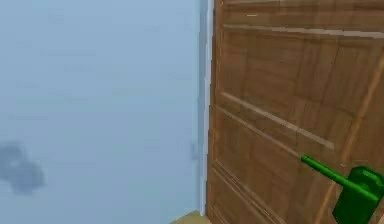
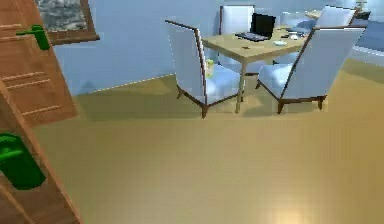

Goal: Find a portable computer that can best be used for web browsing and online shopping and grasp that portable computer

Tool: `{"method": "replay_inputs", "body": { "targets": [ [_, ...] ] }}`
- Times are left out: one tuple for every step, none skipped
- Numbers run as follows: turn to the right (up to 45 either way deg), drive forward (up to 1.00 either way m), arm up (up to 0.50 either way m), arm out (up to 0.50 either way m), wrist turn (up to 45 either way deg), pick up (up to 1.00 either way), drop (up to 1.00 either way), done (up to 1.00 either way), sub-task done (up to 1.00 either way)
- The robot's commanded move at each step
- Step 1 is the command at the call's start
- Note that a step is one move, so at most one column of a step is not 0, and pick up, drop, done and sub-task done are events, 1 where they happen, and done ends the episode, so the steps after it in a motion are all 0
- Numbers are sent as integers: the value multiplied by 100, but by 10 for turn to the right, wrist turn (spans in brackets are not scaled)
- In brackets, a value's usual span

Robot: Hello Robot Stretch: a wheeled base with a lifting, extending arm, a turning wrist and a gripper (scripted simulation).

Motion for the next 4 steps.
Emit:
{"method": "replay_inputs", "body": {
  "targets": [
    [-450, 0, 0, 0, 0, 0, 0, 0, 0],
    [-450, 0, 0, 0, 0, 0, 0, 0, 0],
    [-450, 0, 0, 0, 0, 0, 0, 0, 0],
    [-270, 0, 0, 0, 0, 0, 0, 0, 0]
  ]
}}
